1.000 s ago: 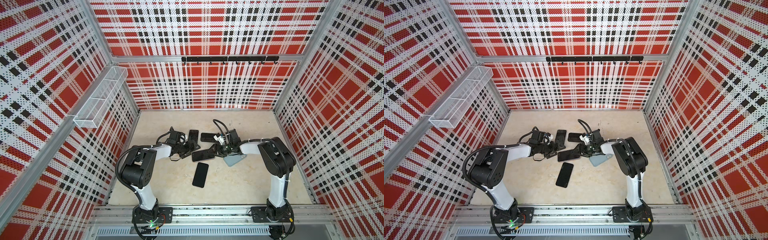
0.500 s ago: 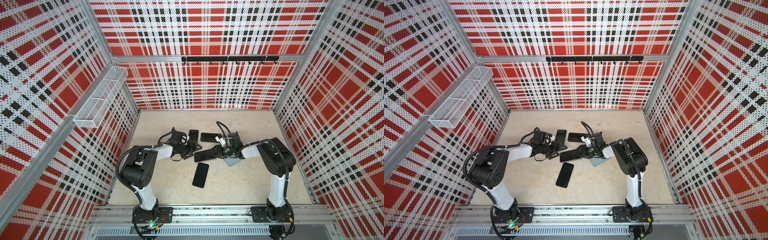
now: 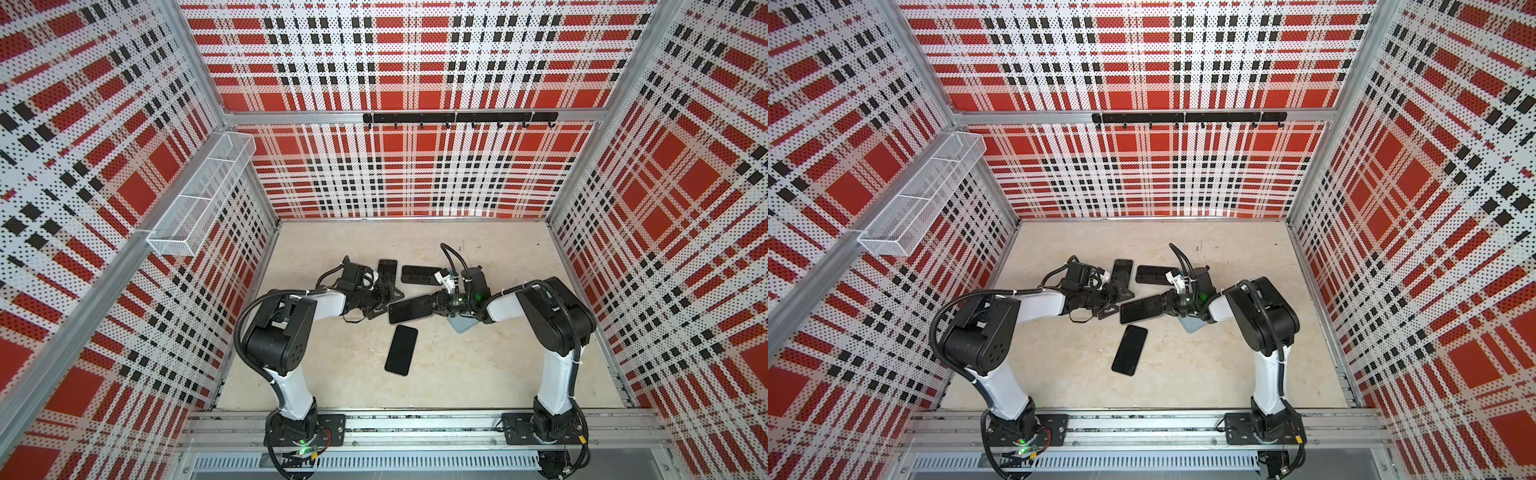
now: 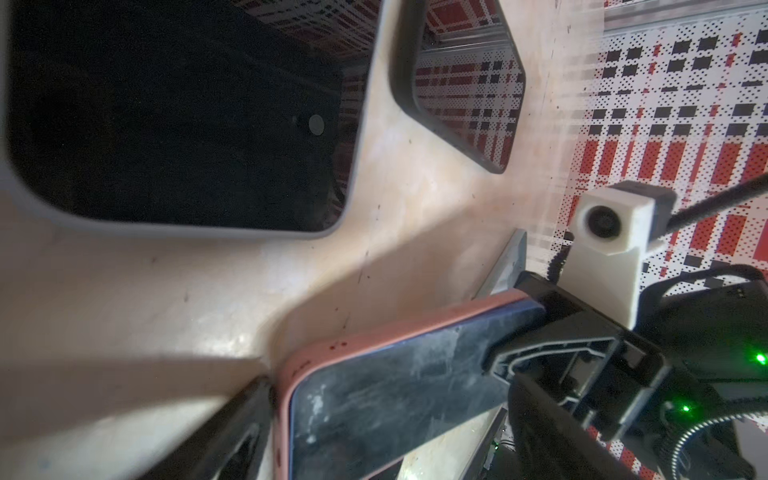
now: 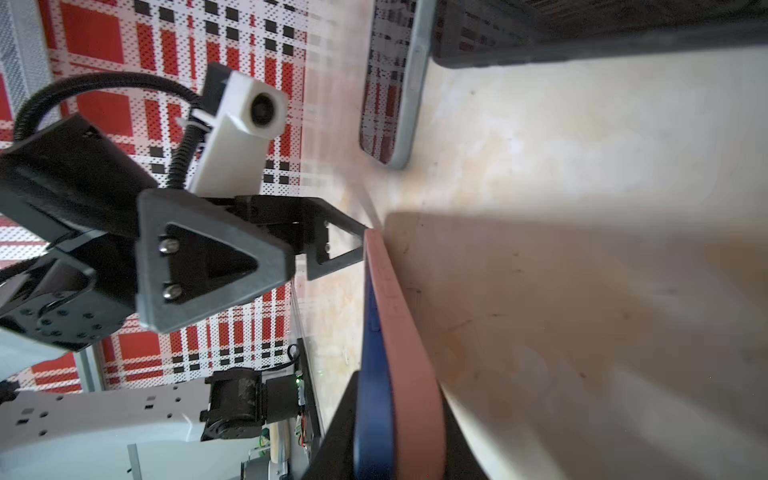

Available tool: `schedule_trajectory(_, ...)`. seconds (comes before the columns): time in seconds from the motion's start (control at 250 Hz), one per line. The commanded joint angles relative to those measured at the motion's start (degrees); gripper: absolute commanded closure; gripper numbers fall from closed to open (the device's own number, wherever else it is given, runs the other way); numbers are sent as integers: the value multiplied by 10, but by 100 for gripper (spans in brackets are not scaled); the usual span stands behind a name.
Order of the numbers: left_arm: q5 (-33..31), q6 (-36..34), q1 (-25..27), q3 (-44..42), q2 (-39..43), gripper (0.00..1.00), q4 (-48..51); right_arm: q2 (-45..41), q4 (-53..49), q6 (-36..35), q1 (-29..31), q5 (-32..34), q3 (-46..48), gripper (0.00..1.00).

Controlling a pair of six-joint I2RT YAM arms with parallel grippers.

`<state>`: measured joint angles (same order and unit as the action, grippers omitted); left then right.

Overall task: Put the phone into the phone case
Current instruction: 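Lift the cased phone with both grippers holding its opposite ends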

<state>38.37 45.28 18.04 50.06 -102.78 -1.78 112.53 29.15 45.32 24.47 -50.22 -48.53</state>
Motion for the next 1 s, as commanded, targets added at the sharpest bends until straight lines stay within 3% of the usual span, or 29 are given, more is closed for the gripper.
schedule_trajectory(0.0, 0, 9, 0, -7, -14, 10, -16, -13, 20, -11, 1, 18, 4, 91)
schedule_trajectory(0.072, 1, 10, -1, -6, -13, 10, -20, -15, 11, -13, 1, 17, 3, 100)
schedule_trajectory(0.304, 12, 8, 0, -7, 11, 9, -57, -52, -38, -49, 1, 21, -6, 100)
schedule_trajectory(0.404, 51, -3, 0, -9, 29, 5, -96, -87, -79, -90, -1, 25, -16, 100)
schedule_trajectory(0.644, 110, 31, -3, -48, 86, 4, -239, -166, -86, -97, -35, -42, -30, 100)
schedule_trajectory(0.812, 154, 50, 2, -48, 106, 9, -281, -209, -101, -93, -50, -85, -41, 100)
schedule_trajectory(0.996, 200, 92, 32, -42, 116, 21, -371, -233, -106, -91, -52, -104, -48, 100)
